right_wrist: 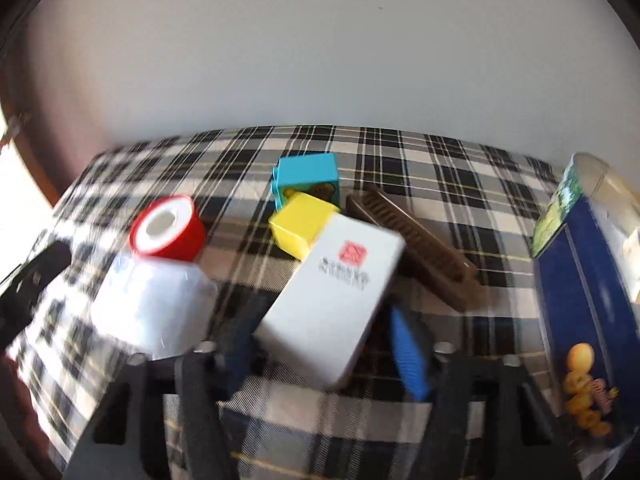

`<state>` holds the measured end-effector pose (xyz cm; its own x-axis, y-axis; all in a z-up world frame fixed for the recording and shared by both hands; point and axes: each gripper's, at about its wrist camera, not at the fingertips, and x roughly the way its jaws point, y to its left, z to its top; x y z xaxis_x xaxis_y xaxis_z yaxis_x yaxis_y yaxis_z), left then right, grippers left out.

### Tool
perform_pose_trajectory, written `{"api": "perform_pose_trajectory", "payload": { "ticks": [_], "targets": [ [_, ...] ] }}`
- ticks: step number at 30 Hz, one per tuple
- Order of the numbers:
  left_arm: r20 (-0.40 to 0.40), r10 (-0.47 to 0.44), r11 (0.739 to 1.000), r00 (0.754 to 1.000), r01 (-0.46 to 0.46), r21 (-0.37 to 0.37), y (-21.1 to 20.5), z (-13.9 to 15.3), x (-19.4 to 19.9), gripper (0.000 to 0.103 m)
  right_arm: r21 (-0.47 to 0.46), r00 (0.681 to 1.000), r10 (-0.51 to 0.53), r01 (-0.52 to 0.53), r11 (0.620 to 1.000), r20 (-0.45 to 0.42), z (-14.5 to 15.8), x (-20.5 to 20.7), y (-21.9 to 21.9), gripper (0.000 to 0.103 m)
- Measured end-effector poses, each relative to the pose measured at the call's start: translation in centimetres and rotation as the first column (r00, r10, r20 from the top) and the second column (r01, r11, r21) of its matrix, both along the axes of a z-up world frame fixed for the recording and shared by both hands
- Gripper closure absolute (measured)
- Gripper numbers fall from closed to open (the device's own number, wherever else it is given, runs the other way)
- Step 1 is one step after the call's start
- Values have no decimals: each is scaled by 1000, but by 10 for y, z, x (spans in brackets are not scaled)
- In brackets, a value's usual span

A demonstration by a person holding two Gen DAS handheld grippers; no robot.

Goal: Organize rigid objects
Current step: 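Grasp the white printed box with the right gripper while the left gripper grasps the clear plastic container, then carry the white box and clear container over the blue tin with both grippers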

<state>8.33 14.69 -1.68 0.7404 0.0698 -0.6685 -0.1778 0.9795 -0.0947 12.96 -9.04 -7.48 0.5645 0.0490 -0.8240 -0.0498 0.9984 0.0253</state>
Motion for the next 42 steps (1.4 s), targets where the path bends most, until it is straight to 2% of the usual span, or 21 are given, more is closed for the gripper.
{"api": "perform_pose_trajectory", "payload": {
  "ticks": [1,6,11,12,17,20,22,23,24,27,30,32,37,42],
  "targets": [
    [2,-30,1000,1000,30,-6,-5,0,0,0,-7,1000,16,-16,1000,0,0,-4,-4,56],
    [12,-201,978,979,202,-48,-35,0,-3,0,21,998,65,-65,998,16,4,-33,-32,58],
    [-7,-292,956,956,292,-3,-63,-5,-4,0,34,989,97,-101,994,108,20,-65,-60,58],
    [-17,-303,953,953,303,-2,-69,-7,-3,0,29,988,93,-97,995,126,22,-59,-61,58],
    [-82,-311,950,947,312,2,-91,-18,8,1,55,982,61,-72,996,179,34,-57,-68,58],
    [-143,-274,959,951,281,37,-98,-25,18,11,45,979,70,-80,996,194,38,-63,-67,58],
    [-176,-280,959,944,284,-6,-96,-31,23,16,42,978,73,-83,996,196,41,-68,-70,58],
    [-178,-279,960,944,281,-13,-94,-31,23,16,48,979,72,-83,995,193,42,-73,-72,58],
    [-172,-275,961,946,277,-12,-92,-31,21,22,61,979,71,-84,995,189,42,-73,-72,58],
    [-166,-269,963,949,270,-17,-91,-30,20,22,78,979,68,-84,993,191,43,-75,-73,58],
    [-144,-268,963,953,263,-55,-83,-28,17,22,73,974,65,-82,994,219,47,-78,-74,58],
    [-99,-261,963,960,253,-89,-76,-24,10,22,81,968,62,-84,993,242,50,-80,-76,58],
    [47,-199,977,979,202,-70,-77,-4,-16,22,92,944,55,-89,992,324,64,-89,-80,58],
    [144,-179,982,973,187,-41,-86,8,-30,22,95,914,67,-114,989,400,78,-100,-85,58]
  ]
}}
